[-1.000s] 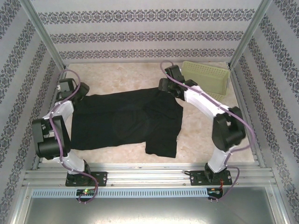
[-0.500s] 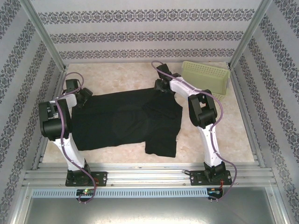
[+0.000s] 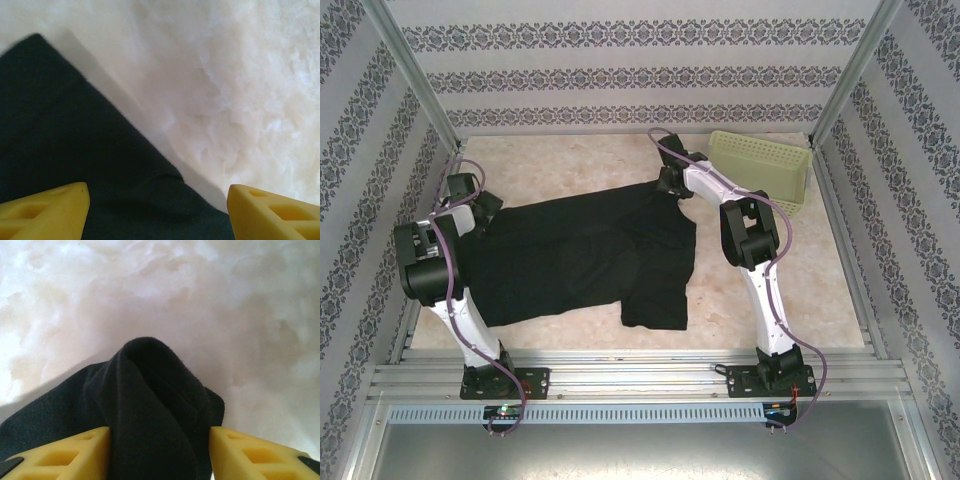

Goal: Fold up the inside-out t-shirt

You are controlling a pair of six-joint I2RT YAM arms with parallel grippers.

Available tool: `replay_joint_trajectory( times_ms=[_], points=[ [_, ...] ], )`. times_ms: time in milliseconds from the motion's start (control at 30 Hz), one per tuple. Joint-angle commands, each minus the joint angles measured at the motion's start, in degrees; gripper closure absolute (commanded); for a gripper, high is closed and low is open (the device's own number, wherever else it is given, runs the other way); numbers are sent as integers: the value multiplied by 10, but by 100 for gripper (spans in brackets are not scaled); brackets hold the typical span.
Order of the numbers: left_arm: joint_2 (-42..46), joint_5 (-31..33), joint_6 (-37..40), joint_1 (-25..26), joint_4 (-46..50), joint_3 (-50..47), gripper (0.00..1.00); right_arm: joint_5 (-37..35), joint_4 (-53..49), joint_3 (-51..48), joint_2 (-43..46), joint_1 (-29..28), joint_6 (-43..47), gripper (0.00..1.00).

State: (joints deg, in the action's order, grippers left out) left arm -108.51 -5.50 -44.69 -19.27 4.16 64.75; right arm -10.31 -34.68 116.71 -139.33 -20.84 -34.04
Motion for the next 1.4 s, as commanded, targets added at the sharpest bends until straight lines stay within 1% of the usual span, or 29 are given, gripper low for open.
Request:
replay_joint_trajectory(
  times_ms=[0,100,167,267,333,433,500,533,600,733,833,933,1067,1167,1233,1300,1367],
  points=[
    [53,38,-1,-7,49,-6,26,-35,-20,22,18,8,21,50],
    [106,66,5,6,69,-21,22,-43,-12,10,56,3,45,51],
    [144,81,5,21,77,-39,20,-45,-9,-2,85,-5,64,47],
    [207,106,6,66,88,-76,18,-42,1,-55,146,-24,84,40],
    [250,141,9,119,99,-106,16,-25,25,-132,207,-39,87,38],
    [294,150,2,199,96,-150,16,-5,77,-278,309,-61,71,36],
    [306,151,2,249,117,-164,16,12,108,-374,366,-74,54,35],
    [311,151,0,270,127,-176,16,22,118,-411,390,-82,45,35],
    [324,150,-7,290,141,-204,15,38,129,-472,416,-101,33,35],
    [350,149,-16,291,122,-279,15,54,143,-539,414,-145,8,34],
    [328,135,-26,289,92,-303,15,69,168,-566,383,-152,-15,35],
    [273,109,-33,287,65,-294,15,104,207,-588,354,-126,-43,37],
    [199,80,-25,274,10,-270,15,91,203,-578,329,-87,-48,38],
    [137,39,-12,266,-37,-230,15,90,195,-547,304,-58,-36,38],
    [108,20,-1,265,-49,-191,16,87,188,-519,286,-38,-28,38],
    [102,39,11,266,-26,-152,15,89,182,-498,279,-20,-22,39],
    [118,72,24,262,27,-119,15,89,175,-484,291,-10,-10,38]
  ],
)
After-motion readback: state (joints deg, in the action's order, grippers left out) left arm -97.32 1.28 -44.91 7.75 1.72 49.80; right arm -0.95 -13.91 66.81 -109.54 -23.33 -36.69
